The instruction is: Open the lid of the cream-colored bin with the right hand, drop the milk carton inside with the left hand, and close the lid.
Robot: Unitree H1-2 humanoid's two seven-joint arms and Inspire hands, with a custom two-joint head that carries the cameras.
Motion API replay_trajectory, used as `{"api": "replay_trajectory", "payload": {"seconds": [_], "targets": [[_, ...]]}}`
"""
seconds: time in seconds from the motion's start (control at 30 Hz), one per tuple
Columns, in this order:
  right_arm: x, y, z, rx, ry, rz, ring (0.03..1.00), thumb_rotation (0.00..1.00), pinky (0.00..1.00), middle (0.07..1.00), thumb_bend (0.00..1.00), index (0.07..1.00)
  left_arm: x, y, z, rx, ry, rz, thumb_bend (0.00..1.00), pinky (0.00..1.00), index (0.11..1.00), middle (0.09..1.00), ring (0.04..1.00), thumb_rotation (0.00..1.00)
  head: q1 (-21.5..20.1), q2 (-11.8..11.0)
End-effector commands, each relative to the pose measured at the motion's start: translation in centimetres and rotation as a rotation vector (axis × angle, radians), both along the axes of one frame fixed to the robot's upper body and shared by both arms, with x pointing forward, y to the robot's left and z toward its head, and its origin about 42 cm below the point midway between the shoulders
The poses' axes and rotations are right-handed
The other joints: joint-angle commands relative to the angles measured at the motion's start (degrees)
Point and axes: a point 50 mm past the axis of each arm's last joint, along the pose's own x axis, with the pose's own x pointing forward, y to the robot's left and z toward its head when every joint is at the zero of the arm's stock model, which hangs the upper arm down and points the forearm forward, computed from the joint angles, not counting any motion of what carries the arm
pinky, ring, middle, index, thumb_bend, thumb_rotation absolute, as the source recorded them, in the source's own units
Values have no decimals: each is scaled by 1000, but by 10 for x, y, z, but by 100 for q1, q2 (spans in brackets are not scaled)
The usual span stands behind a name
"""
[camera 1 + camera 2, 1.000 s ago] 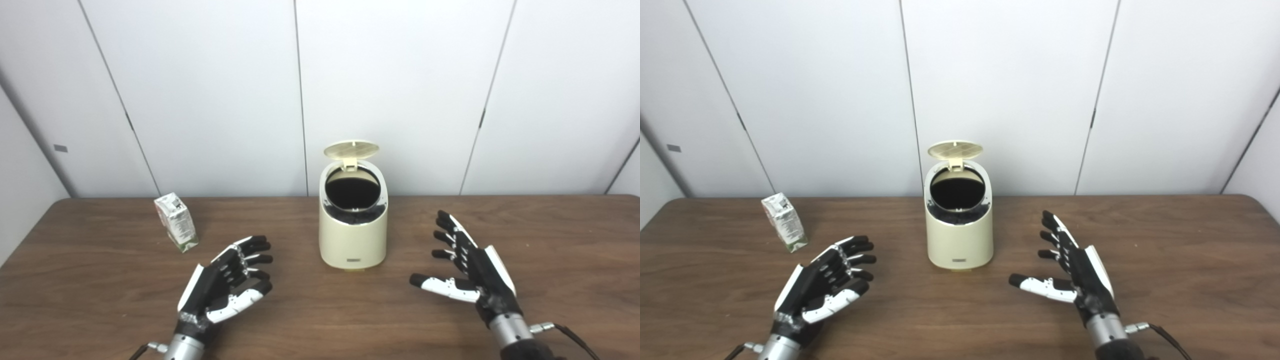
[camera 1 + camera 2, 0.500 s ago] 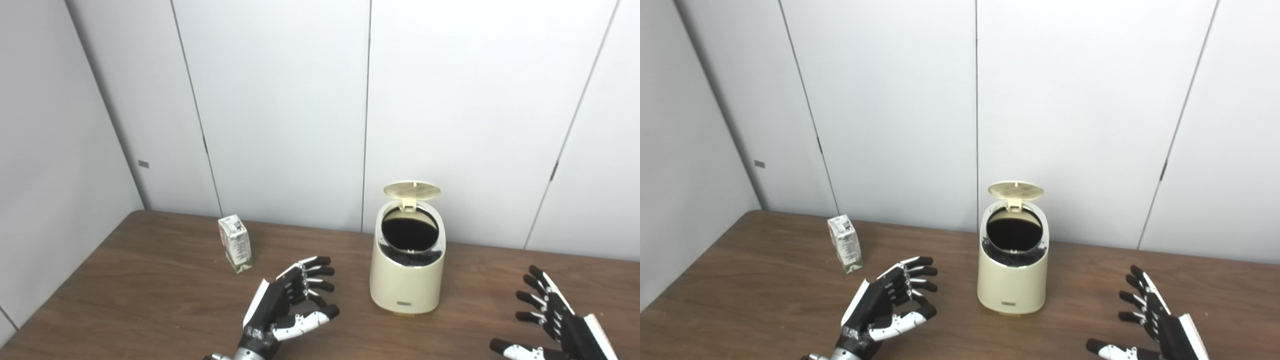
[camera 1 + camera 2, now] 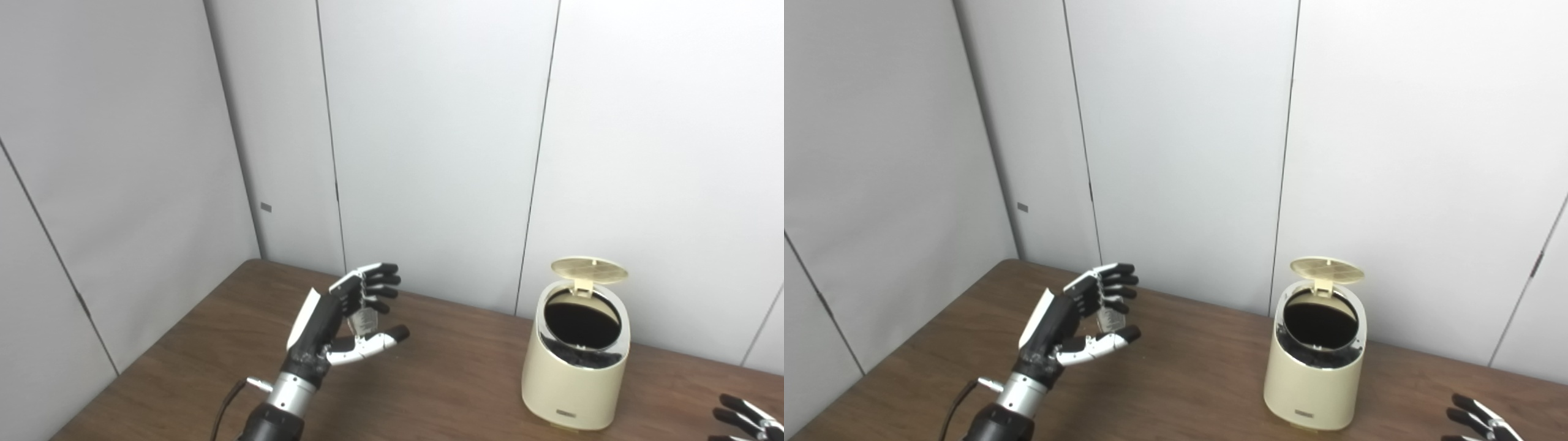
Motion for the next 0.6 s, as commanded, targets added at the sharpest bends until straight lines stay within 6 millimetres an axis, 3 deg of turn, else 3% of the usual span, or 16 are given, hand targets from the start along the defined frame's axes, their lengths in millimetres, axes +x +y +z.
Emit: {"api": "replay_trajectory", "payload": {"seconds": [0.0, 0.3, 0.57], "targets": [[6, -1, 25, -28, -88, 14, 662, 407, 389, 792, 957, 801, 6, 12, 31, 31, -90, 36, 725, 614, 804, 757, 704, 154, 15, 23], [7, 0, 25, -15, -86, 19, 653, 420, 373, 786, 954, 789, 19, 45, 40, 58, -126, 162, 769, 595, 770, 754, 723, 137, 10, 64], [7, 1, 23, -25, -81, 26, 652, 406, 368, 794, 933, 795, 35, 58, 33, 17, -134, 192, 768, 692, 797, 801, 782, 111, -18, 71]]}}
